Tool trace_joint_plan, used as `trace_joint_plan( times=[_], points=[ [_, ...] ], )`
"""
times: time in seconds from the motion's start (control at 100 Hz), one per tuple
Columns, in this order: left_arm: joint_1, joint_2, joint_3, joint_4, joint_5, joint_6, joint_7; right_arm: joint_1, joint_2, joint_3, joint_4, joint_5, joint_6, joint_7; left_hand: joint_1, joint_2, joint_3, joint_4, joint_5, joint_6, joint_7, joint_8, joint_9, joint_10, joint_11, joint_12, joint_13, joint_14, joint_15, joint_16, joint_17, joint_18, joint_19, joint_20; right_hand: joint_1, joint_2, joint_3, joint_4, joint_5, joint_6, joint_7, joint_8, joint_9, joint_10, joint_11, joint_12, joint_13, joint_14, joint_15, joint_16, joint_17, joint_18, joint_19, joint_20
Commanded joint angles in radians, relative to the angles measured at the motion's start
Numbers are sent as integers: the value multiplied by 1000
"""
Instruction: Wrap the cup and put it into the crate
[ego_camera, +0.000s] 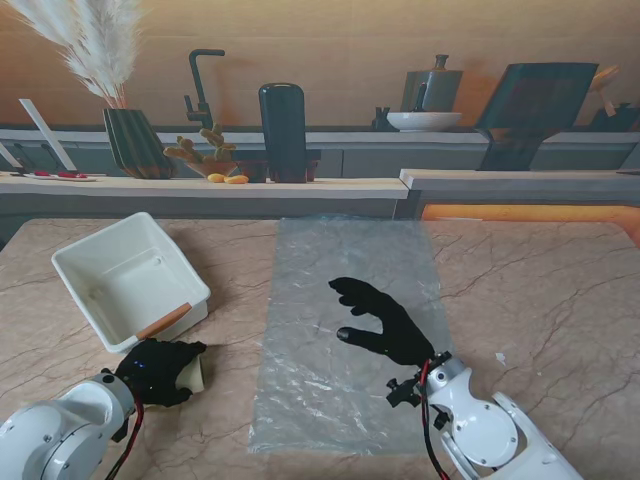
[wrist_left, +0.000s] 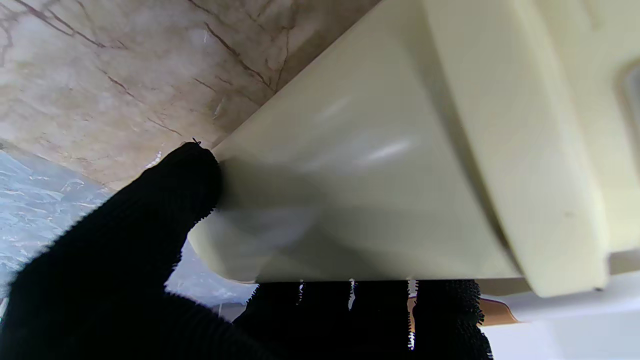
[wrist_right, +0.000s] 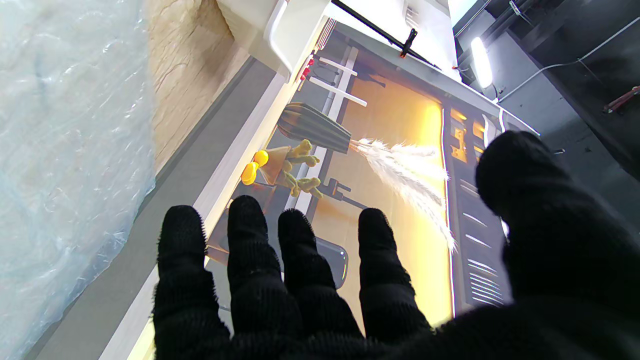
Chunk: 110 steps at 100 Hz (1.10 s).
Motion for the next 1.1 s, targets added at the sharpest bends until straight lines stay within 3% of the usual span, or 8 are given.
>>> trace_joint_plan(
  times=[0.0,0.23,0.59,0.66,0.74,0.89,1.0,1.09],
  points=[
    [13,-1,20,47,-9,-9,-36,-2,-2,-3,-6,1,3,0,84,46,13,21,21,-94,105,-2,-23,-13,29,12,25,-14,26,29,85,-74,120,2,-20,29,-24,10,3,-31,-19,9,-18,-5,-15,-6,-26,-15,-14,0,-10,-14,-21,5],
    [-23,7,55,111,-33,-31,-47,-2,-3,0,-4,1,3,-2,128,92,-3,37,-66,-83,132,3,-70,-24,81,38,37,-43,79,73,130,-138,155,1,-24,47,-31,10,5,-32,-20,9,-15,-6,-19,-7,-26,-18,-16,1,-15,-20,-22,7],
    [-46,-1,59,196,-183,-19,4,2,-4,-1,1,-1,4,-5,237,152,62,62,-52,-70,254,35,-20,-28,215,142,117,-55,220,176,231,-163,271,54,-32,71,-40,12,6,-35,-22,9,-12,-6,-22,-6,-28,-18,-17,2,-19,-23,-24,11],
    [-52,-1,61,206,-189,-18,7,2,-4,-2,1,1,4,-4,297,121,84,35,-56,-73,301,63,-9,-38,236,172,147,-49,222,319,247,-172,293,112,-33,75,-42,12,6,-36,-22,8,-12,-7,-23,-6,-28,-19,-18,2,-20,-25,-25,11],
    [-56,-2,64,216,-197,-16,17,3,-4,-2,2,2,4,-3,375,85,92,13,-58,-84,372,116,28,-36,230,336,197,-46,220,440,268,-186,339,182,-35,81,-44,12,7,-36,-22,8,-12,-8,-23,-6,-28,-18,-18,3,-21,-25,-25,12],
    [-66,-1,68,229,-214,-14,6,1,-4,-1,0,3,6,-4,407,65,89,10,-81,-98,446,181,42,-46,219,408,221,-43,233,507,278,-193,373,238,-36,89,-47,13,9,-38,-22,8,-9,-7,-24,-6,-29,-19,-19,3,-23,-27,-26,13],
    [-64,1,66,231,-199,1,-5,0,-5,0,0,5,5,-6,384,27,99,16,-106,-97,430,186,-20,-45,248,288,206,-52,176,486,274,-194,310,174,-39,104,-50,13,13,-39,-21,8,-7,-6,-25,-6,-29,-20,-19,3,-24,-29,-26,14],
    [-66,1,66,241,-194,5,-2,0,-5,-1,0,8,5,-7,412,24,100,13,-100,-107,456,203,-2,-46,262,330,249,-56,167,473,328,-195,323,118,-42,118,-54,14,19,-40,-19,8,-4,-5,-25,-6,-29,-20,-20,3,-26,-30,-27,15]
  ],
)
